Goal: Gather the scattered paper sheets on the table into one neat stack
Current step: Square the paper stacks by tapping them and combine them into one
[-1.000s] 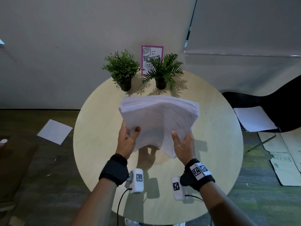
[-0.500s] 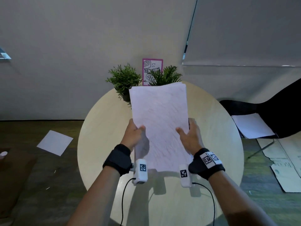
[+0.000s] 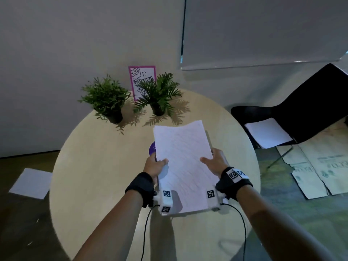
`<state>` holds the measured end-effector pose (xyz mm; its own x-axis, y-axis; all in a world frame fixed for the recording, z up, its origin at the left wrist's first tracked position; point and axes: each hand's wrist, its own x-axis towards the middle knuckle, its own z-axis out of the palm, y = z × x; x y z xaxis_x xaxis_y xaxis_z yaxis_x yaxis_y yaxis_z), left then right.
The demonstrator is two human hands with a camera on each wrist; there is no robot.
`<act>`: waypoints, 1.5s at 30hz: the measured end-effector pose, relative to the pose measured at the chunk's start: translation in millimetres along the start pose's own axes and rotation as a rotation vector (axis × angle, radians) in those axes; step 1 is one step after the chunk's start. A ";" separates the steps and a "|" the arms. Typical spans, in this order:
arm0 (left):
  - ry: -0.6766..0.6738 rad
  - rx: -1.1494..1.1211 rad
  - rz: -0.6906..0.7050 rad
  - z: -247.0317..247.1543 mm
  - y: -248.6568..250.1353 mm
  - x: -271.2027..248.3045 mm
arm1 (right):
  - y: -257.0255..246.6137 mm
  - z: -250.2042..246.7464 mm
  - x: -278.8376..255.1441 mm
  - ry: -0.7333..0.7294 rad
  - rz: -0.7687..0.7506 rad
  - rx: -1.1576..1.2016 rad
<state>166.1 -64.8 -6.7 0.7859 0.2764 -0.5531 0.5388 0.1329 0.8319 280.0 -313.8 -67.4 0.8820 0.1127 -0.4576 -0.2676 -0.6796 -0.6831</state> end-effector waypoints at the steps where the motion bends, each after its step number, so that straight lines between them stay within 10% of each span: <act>1: 0.008 -0.011 -0.010 10.9 1.0 8.7 | 1.9 -9.4 9.6 -0.004 0.004 -0.015; 12: 0.126 0.034 -0.031 65.7 6.2 92.9 | 25.7 -49.8 23.8 -0.093 0.085 -0.309; 26: 0.029 0.636 -0.029 73.6 -20.5 41.0 | -9.5 -29.0 -4.6 -0.025 0.136 -0.399; 36: 0.125 0.531 -0.107 92.3 -10.9 39.4 | -13.9 -28.8 -2.0 -0.036 0.127 -0.488; 41: 0.199 0.830 -0.099 90.2 -6.5 36.4 | -16.3 -30.8 -9.1 0.109 -0.084 -0.740; 45: 0.218 1.161 0.255 95.2 -10.6 33.0 | -28.7 -12.4 -12.6 0.106 -0.462 -0.824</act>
<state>215.2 -147.7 -38.0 0.9019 0.3395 -0.2668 0.4151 -0.8521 0.3188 281.4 -304.8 -35.0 0.8735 0.4594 -0.1609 0.4387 -0.8862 -0.1489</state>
